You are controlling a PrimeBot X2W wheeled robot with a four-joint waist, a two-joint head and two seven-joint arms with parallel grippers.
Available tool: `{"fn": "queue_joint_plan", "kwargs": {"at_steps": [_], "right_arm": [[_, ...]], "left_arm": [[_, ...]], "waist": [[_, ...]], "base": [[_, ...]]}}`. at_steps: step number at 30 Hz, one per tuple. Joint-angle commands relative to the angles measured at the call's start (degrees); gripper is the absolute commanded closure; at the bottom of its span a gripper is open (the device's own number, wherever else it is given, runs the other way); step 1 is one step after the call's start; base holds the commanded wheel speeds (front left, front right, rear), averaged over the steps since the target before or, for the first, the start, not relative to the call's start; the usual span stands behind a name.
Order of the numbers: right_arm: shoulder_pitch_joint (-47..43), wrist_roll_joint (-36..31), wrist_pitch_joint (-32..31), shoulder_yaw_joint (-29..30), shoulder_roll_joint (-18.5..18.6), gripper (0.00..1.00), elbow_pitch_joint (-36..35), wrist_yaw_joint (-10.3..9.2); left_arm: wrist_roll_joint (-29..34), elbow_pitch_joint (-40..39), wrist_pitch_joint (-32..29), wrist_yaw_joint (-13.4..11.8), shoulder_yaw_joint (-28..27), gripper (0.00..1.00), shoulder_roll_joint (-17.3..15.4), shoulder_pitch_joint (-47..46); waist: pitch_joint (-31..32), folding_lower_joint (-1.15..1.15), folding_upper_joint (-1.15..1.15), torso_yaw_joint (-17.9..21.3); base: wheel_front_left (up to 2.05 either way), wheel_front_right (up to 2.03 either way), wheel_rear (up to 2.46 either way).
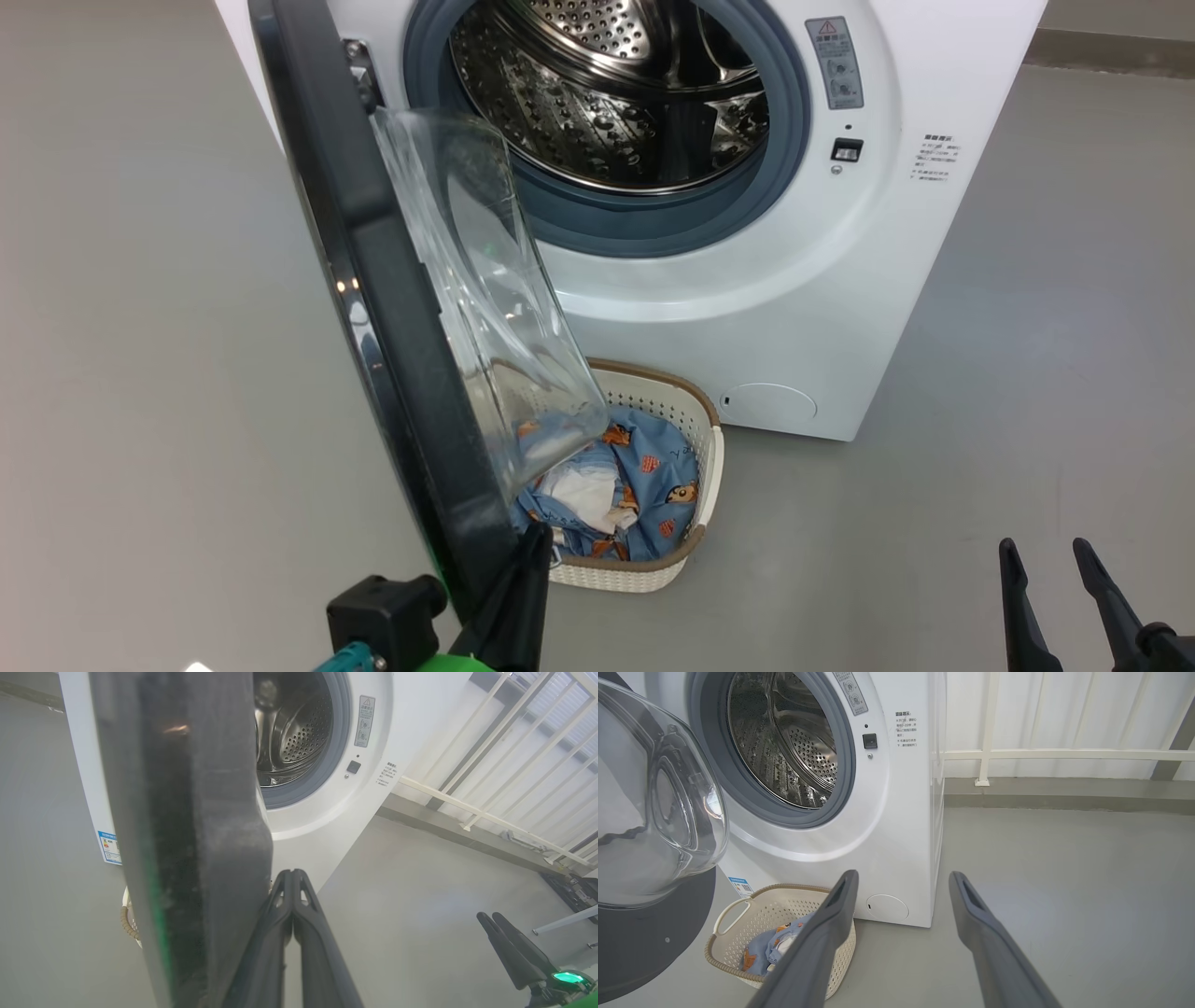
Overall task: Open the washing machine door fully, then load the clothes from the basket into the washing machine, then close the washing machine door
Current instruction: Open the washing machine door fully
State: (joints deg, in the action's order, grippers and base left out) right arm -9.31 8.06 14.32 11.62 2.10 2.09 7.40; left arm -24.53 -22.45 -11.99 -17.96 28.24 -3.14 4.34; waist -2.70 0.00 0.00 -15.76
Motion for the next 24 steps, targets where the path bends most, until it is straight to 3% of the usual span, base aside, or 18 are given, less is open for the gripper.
{"fn": "queue_joint_plan", "kwargs": {"at_steps": [1,24], "right_arm": [[1.7,1.2,0.7,-1.5,0.8,0.00,-1.3,0.09],[3.3,0.5,0.7,-1.9,0.8,0.00,-1.4,0.09]], "left_arm": [[0.5,-1.1,0.7,-0.4,-2.1,1.00,0.2,-2.5],[2.6,-0.7,2.4,-3.6,-2.9,1.00,0.0,-3.9]], "waist": [[-0.1,0.00,0.00,-0.1],[-3.7,0.00,0.00,-8.1]], "base": [[0.00,0.00,0.00],[0.00,0.00,0.00]]}}
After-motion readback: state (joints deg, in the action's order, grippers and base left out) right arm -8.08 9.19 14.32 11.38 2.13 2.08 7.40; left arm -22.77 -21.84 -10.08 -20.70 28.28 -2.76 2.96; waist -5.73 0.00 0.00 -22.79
